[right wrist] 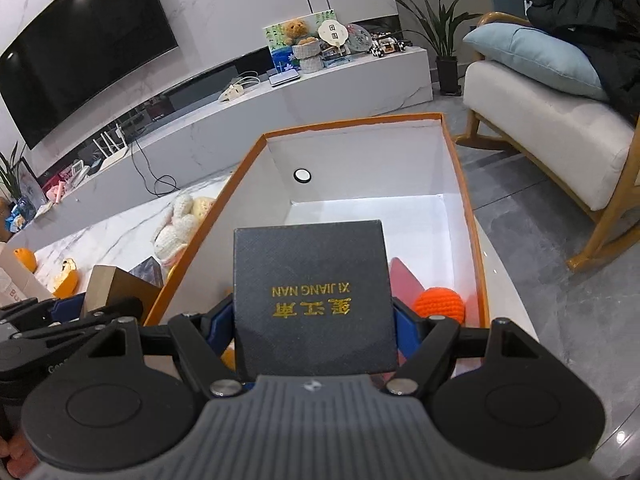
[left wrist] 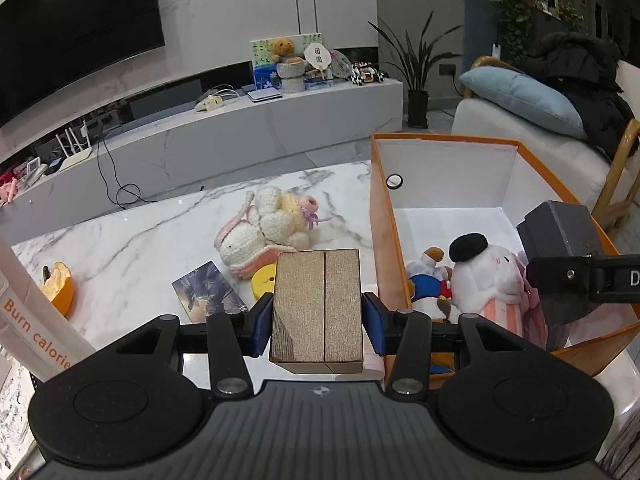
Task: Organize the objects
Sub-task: 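Carry the black box in the right tool over the orange box, then open the right tool to drop the black box into the orange box, then lower the brown cardboard box into the orange box and open the left tool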
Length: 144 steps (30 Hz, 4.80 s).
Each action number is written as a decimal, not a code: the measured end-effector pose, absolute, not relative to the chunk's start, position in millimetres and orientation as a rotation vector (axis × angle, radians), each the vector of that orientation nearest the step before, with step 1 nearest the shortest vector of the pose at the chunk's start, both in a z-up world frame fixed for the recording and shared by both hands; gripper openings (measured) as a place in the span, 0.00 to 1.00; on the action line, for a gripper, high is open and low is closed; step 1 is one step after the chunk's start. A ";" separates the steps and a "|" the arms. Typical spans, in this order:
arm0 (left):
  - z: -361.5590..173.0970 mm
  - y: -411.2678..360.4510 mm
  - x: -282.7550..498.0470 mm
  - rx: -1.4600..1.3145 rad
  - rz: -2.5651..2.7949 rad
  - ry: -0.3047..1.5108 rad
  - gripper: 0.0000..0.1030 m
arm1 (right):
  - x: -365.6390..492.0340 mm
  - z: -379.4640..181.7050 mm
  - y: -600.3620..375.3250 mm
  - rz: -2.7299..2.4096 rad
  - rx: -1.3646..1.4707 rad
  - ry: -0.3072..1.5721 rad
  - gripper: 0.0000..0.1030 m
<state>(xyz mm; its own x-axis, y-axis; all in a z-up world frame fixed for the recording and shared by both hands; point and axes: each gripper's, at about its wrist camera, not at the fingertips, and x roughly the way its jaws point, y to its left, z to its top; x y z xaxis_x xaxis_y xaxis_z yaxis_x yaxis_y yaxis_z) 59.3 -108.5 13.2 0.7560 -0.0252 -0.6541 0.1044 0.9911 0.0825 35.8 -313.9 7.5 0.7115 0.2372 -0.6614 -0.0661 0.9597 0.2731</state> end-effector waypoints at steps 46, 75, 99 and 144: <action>22.5 -76.4 47.9 0.017 -0.099 0.648 0.53 | 195.7 -14.5 -310.3 0.092 0.200 0.937 0.75; 24.1 -77.0 47.0 0.016 -0.134 0.676 0.53 | 196.5 -19.9 -272.6 -0.088 -0.026 0.965 0.98; 52.7 -193.7 162.0 0.155 -0.305 0.736 0.51 | 130.0 22.3 -368.0 0.123 0.373 0.837 0.99; 36.1 -178.0 134.8 0.411 -0.256 0.691 0.77 | 119.4 24.1 -356.4 0.213 0.456 0.810 0.99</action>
<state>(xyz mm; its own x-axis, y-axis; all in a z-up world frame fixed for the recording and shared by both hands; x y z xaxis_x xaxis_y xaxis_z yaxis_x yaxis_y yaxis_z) 134.8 -178.0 36.1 0.7444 -0.0928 -0.6613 0.3600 0.8898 0.2804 119.4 -356.4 24.1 0.6750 0.3529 -0.6480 -0.0107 0.8828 0.4697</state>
